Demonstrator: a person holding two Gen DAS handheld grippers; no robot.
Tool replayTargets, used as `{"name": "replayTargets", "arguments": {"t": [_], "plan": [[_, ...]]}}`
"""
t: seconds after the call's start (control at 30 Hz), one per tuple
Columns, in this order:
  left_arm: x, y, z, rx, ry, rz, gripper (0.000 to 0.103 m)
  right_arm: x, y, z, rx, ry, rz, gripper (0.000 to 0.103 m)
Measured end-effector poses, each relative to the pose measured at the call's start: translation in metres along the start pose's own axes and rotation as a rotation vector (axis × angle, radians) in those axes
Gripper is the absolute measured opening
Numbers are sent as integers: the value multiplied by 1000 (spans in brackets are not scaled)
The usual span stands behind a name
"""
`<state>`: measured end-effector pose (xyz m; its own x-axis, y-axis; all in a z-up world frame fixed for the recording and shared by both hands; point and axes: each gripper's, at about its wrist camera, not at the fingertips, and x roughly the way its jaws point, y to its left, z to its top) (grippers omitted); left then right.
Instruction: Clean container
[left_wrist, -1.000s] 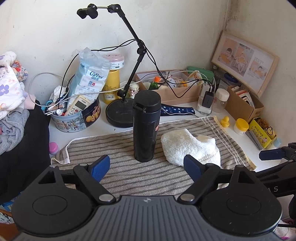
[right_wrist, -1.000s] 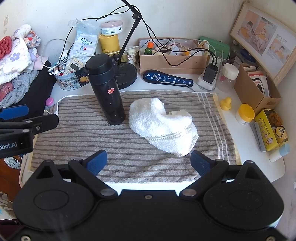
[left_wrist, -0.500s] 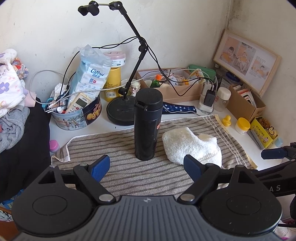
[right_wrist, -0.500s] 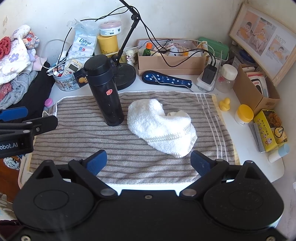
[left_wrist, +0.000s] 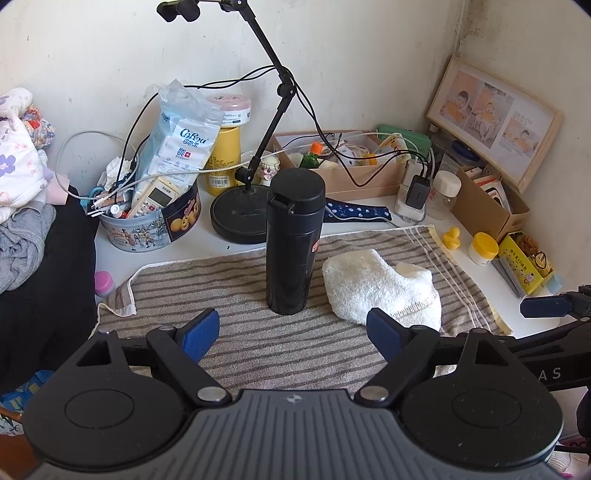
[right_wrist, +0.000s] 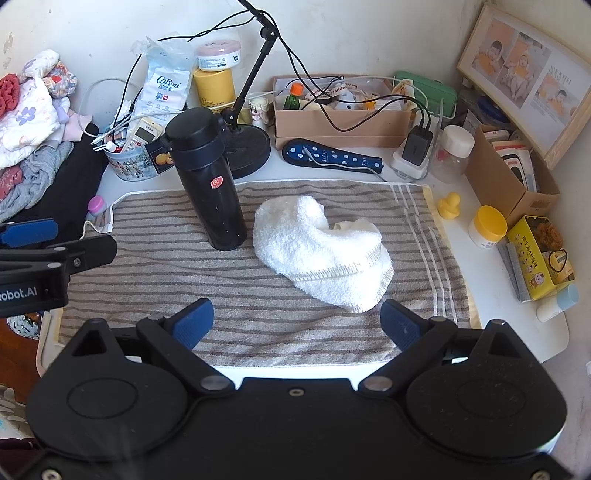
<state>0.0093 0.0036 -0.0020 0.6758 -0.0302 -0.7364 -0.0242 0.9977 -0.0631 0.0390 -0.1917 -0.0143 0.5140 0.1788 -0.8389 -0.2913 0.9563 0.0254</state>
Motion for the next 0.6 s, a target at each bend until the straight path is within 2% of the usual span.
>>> {"name": "replayTargets", "arguments": {"t": [0.6], "plan": [[6, 0, -1, -1, 16, 2, 87, 4, 1, 0, 4, 7, 4, 98]]}}
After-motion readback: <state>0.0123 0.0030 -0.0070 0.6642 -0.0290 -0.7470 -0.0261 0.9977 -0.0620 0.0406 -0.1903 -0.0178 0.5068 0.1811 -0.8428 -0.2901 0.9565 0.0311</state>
